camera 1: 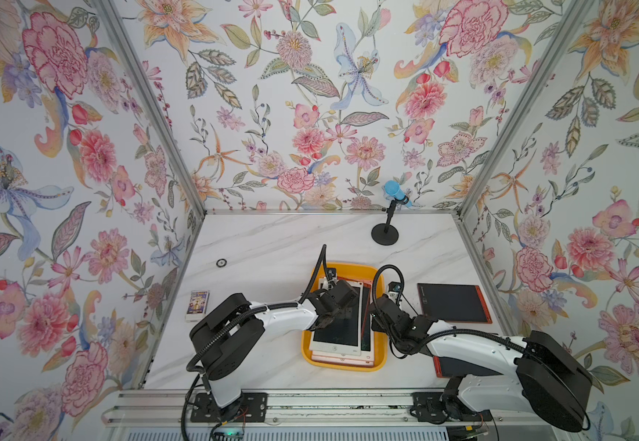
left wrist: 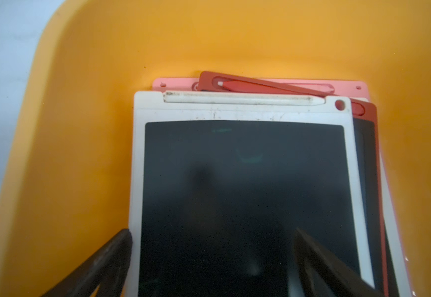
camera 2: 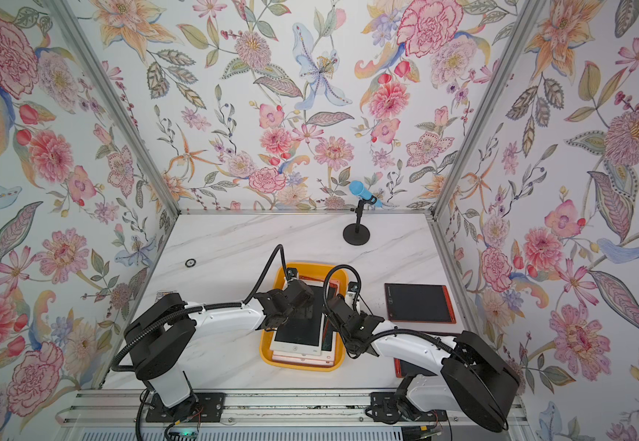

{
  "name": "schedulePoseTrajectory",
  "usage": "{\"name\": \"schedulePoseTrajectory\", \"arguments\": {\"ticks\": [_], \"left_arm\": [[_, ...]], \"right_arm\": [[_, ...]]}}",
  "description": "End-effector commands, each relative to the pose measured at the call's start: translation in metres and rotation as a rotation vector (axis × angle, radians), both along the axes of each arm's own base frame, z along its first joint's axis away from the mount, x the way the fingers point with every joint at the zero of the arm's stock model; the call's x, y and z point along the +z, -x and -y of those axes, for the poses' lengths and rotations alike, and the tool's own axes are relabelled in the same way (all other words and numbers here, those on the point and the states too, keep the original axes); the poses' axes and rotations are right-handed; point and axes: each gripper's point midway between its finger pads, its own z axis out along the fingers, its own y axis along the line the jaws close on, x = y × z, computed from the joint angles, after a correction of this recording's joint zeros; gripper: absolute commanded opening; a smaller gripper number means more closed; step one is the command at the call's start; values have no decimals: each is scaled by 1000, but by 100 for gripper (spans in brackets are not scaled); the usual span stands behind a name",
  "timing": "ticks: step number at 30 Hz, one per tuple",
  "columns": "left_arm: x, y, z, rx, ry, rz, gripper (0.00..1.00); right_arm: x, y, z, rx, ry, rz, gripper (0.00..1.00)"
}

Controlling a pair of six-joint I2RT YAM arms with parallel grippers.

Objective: Take out the writing tablet from the storage box
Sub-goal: Pick up the writing tablet from the storage box.

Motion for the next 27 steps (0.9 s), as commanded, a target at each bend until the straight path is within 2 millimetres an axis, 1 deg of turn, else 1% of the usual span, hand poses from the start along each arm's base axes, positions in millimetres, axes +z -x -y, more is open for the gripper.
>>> {"name": "schedulePoseTrajectory", "arguments": {"ticks": [1,3,5,9,12,17,23,27], "left_arm": [[-1,-5,-29,50,-97,12,99],[3,-4,-26,45,-53,17,99],[1,-5,-28,50,-36,7,99],[-15,-3,-35,58,-81,-36,99],[-26,-1,-32,52,-71,-59,99],[-32,-3,-26,40,-46,-77,99],[-26,-1,-13,13,54,-81,99],[-20,5,0,-25,147,-94,99]], "right_arm": [[1,-1,0,-5,13,3,13],[1,-1,0,-3,15,2,12],[1,-1,0,-3,13,2,12],[1,-1,0,0,12,3,12],[2,0,0,0,11,4,12],[1,0,-2,3,11,2,11],[-2,-1,-6,7,15,-3,10],[-5,-2,-12,16,8,-11,10]]}}
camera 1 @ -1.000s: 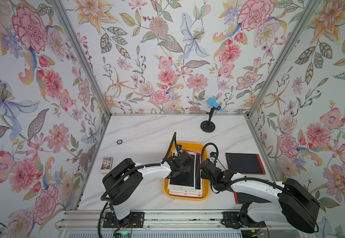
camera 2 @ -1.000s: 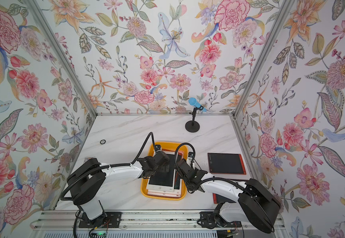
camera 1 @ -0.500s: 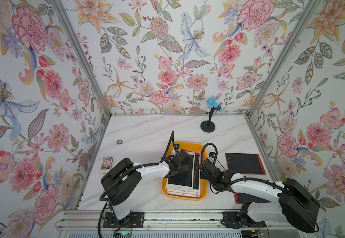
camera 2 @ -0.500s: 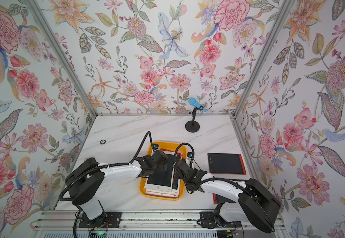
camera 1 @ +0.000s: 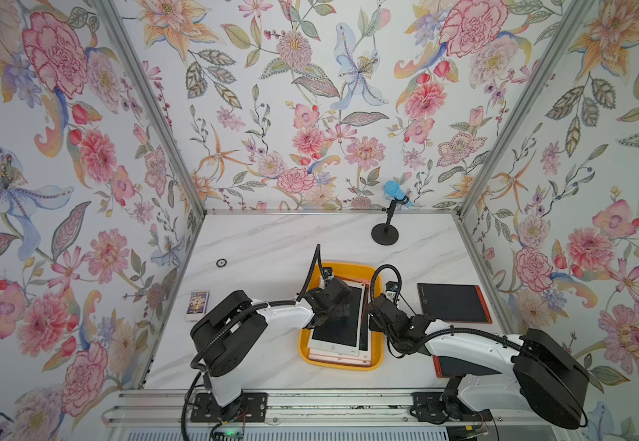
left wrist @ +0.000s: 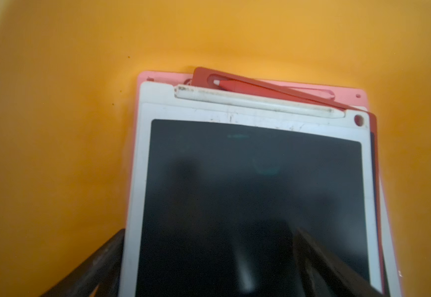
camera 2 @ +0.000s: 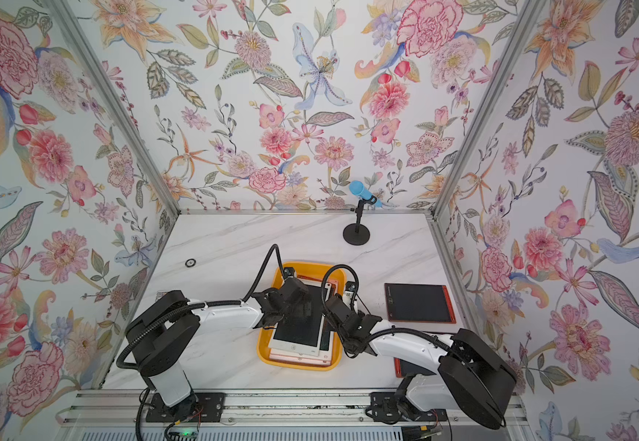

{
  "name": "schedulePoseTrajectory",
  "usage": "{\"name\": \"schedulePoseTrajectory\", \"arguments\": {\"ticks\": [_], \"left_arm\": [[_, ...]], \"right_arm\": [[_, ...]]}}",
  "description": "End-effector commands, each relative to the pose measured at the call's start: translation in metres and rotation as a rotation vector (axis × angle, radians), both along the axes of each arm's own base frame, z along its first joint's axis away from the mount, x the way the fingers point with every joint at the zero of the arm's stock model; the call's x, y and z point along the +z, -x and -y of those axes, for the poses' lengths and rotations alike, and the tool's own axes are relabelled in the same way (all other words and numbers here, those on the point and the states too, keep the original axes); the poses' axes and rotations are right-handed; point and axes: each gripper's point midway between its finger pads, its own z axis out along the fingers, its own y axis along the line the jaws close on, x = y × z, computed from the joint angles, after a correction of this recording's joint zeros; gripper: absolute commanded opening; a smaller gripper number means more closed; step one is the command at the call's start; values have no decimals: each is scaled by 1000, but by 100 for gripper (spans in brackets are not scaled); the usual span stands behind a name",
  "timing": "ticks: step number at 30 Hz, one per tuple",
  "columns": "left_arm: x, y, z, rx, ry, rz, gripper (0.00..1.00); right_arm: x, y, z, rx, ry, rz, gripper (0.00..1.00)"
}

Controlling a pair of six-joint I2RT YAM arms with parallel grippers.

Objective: Take out the writing tablet from the storage box
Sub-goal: Pick up the writing tablet from the storage box.

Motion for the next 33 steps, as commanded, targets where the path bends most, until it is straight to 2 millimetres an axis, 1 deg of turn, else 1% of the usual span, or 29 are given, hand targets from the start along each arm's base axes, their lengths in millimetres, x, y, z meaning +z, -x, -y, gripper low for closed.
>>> {"name": "schedulePoseTrajectory", "arguments": {"ticks": [1,6,11,14,16,18,19,20,23,25,28,31,33], "left_arm": [[-5,14,1,-28,69,-62,99],[19,22,15,-59,162,-33,99],[50,31,37,-117,290,0,99],[60,33,42,-131,336,7,99],[63,34,42,-136,344,9,99],[61,33,38,-135,305,11,99],[59,31,33,-124,268,19,99],[72,30,26,-109,257,50,99],[75,27,6,-58,207,83,99],[73,28,-8,-33,167,89,99],[62,32,-24,-22,133,67,99],[52,38,-27,-32,135,36,99],[45,44,-24,-46,161,12,99]], "right_arm": [[-6,-1,-5,4,14,-15,10],[-10,-2,-14,18,7,-28,9],[-15,-2,-23,25,2,-44,8],[-16,-2,-25,23,-4,-48,8],[-16,-1,-26,29,-7,-54,8],[-14,-3,-27,39,-7,-59,8],[-12,-5,-27,41,-6,-55,8],[-12,-6,-26,38,-3,-52,8],[-13,-6,-26,22,-18,-55,8],[-13,-5,-26,24,-17,-51,8],[-11,-5,-24,18,-19,-43,8],[-11,-6,-24,19,-13,-40,8],[-12,-6,-26,19,-12,-44,8]]}}
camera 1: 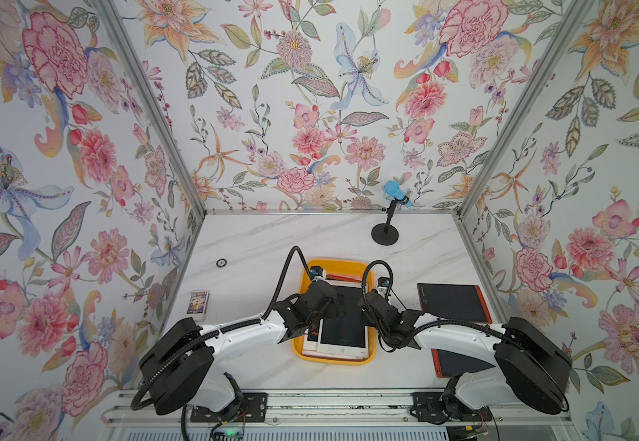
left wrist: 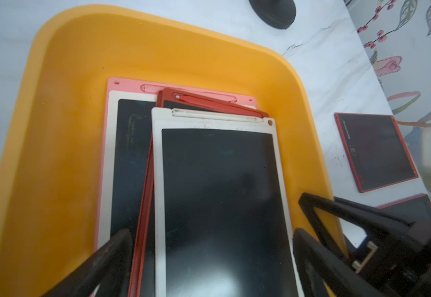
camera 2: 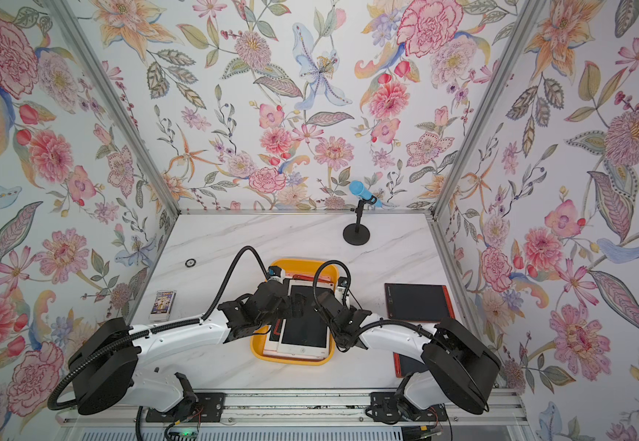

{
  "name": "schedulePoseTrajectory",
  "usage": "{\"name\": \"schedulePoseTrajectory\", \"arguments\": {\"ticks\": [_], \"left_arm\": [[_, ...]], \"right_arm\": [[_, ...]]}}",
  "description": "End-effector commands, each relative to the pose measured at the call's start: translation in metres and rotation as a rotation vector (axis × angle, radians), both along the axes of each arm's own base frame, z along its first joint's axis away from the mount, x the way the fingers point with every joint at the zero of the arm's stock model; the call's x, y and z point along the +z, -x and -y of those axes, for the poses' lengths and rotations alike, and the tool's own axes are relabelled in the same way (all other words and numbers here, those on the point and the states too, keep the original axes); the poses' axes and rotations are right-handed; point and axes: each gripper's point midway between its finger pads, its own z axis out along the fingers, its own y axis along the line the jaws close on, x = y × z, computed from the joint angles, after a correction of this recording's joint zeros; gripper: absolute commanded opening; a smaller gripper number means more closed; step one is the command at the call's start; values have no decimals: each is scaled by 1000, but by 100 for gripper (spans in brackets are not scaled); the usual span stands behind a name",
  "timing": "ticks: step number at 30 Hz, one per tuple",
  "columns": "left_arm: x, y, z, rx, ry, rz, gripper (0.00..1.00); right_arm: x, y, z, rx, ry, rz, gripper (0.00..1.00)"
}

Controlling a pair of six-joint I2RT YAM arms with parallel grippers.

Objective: Take out the writing tablet from the storage box
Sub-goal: Pick up the writing tablet from the storage box.

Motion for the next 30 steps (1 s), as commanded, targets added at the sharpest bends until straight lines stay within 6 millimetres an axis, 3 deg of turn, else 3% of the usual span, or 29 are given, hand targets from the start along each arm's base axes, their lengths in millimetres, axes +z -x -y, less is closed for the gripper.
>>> {"name": "schedulePoseTrajectory", "arguments": {"ticks": [1,6,20,25,30], "left_arm": [[-20,9,-9,-9,-22,-49,99],[-35,16,-1,-32,18,-95,99],[-50,21,19,-72,74,-138,99],[-44,18,18,-59,25,-106,99],[-25,8,9,-35,-44,-45,99]], "right_arm": [[-13,7,-1,5,12,-56,8],[-14,8,0,0,17,-59,8],[-16,10,-1,-2,17,-63,8],[-17,11,-2,-1,18,-65,8],[-17,11,-1,-2,18,-64,8]]}}
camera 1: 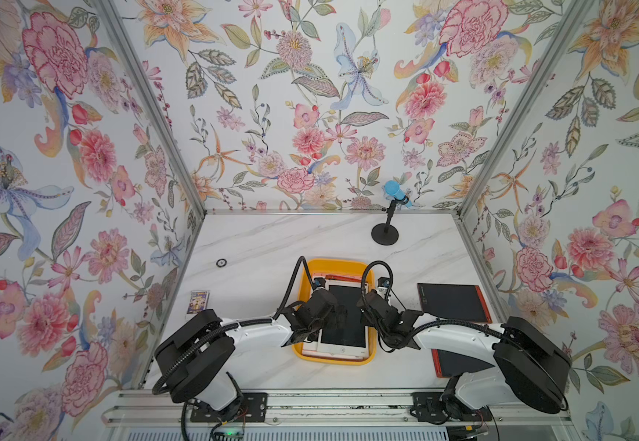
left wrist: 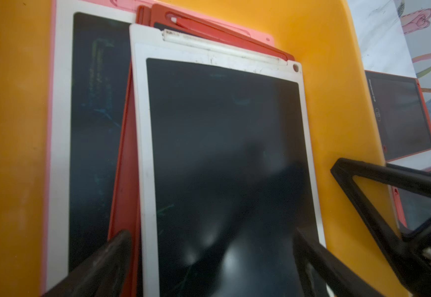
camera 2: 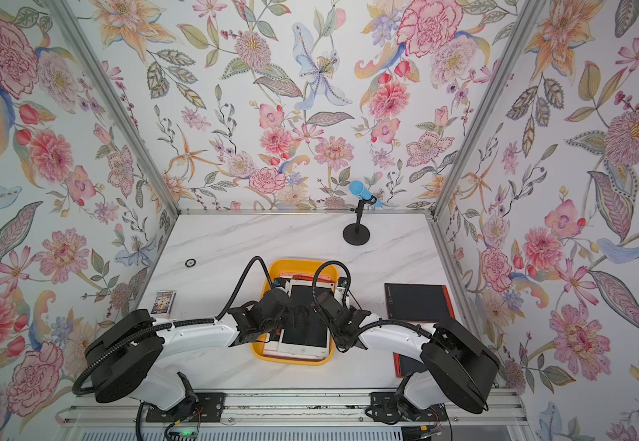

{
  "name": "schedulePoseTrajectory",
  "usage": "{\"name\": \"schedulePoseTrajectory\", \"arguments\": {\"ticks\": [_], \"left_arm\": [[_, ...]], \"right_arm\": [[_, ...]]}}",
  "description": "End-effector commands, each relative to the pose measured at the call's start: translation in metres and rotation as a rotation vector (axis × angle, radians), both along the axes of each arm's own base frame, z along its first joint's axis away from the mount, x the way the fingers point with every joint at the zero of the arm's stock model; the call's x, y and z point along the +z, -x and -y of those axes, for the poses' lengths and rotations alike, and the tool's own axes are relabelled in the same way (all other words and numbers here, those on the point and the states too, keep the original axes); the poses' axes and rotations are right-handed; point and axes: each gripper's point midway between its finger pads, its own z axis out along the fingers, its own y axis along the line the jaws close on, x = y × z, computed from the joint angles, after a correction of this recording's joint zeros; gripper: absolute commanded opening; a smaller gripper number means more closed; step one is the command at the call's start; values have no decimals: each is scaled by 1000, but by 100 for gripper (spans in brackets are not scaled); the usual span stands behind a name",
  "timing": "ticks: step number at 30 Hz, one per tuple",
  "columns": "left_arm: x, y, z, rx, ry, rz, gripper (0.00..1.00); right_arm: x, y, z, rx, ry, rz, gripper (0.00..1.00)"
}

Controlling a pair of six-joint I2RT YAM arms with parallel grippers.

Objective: Take out the writing tablet from the storage box
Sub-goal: Pick up the writing tablet from the storage box.

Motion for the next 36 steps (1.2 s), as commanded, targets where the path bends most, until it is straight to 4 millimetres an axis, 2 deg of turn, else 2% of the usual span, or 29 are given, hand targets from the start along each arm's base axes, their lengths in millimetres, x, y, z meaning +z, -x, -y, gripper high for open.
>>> {"name": "schedulePoseTrajectory", "arguments": {"ticks": [1,4,12,18,19,20,27,36], "left_arm": [[17,-9,-7,19,-60,61,99],[22,-7,-5,15,-38,64,99],[6,0,6,-8,26,12,99],[9,-4,14,-19,36,18,99],[11,-6,14,-19,31,25,99],[-2,-6,12,-19,1,5,99],[-9,-16,4,-8,-13,-3,99],[0,-17,25,-55,88,-5,99]], "right_arm": [[-16,11,-1,7,18,-69,8],[-17,11,0,5,19,-69,8],[-17,11,0,7,18,-70,8],[-16,12,-1,8,16,-69,7],[-16,12,-2,9,16,-70,7],[-17,12,-2,12,17,-71,7],[-17,13,-2,12,19,-69,7],[-18,13,-4,15,21,-74,7]]}}
